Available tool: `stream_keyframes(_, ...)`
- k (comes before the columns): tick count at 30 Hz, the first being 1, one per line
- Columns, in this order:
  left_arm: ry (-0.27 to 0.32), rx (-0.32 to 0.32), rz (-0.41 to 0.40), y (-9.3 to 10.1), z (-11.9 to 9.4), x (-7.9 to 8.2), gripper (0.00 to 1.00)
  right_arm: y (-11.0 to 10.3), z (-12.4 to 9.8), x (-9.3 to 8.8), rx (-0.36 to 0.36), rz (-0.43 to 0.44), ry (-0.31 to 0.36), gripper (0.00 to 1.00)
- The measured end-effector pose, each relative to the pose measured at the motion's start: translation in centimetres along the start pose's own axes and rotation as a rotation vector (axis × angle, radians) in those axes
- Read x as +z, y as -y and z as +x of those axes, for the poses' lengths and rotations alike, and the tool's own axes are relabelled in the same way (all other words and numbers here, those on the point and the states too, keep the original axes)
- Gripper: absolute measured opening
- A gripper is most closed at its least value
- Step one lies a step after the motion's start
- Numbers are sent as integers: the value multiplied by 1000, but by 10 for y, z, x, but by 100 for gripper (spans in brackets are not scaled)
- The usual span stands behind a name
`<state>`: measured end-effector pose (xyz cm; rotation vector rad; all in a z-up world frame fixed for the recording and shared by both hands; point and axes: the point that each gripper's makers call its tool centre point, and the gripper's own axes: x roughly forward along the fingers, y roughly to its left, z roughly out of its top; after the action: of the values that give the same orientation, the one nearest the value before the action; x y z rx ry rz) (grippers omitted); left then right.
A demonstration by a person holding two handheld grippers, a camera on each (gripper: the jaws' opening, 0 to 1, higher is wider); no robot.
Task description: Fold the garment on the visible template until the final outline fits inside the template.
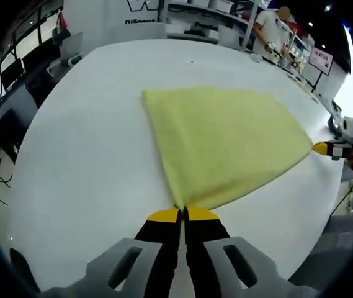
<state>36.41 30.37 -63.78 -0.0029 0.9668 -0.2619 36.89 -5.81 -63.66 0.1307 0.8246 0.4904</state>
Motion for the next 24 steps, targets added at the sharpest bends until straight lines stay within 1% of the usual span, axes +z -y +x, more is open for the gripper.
stream_keyframes(14, -5, 0, -4, -1, 0, 0, 1, -4, 6, 1, 54, 38, 28, 0)
stream_keyframes(16, -4, 2, -4, -1, 0, 0, 1, -4, 5, 2, 57, -3, 28, 0)
stream_keyframes(18, -4, 6, -3, -1, 0, 0, 1, -1, 3, 4, 38, -50, 31, 0)
stream_keyframes(19, 0, 14, -3, -2, 0, 1, 1, 1, 0, 4, 31, -87, 18, 0)
stream_keyframes(20, 5, 25, 3, -4, 0, 2, 1, 8, -3, 4, -4, -154, 0, 0)
stream_keyframes(21, 7, 41, 18, -7, 0, 3, 0, 12, -6, 5, -29, -192, -5, 0)
stream_keyframes(22, 5, 62, 30, -10, -1, 3, 0, 16, -9, 5, -46, -204, -15, 0)
stream_keyframes(23, 2, 69, 43, -12, -1, 3, 0, 20, -12, 5, -63, -215, -22, 0)
stream_keyframes(24, 1, 70, 45, -12, -1, 3, 0, 20, -14, 8, -61, -208, -12, 0)
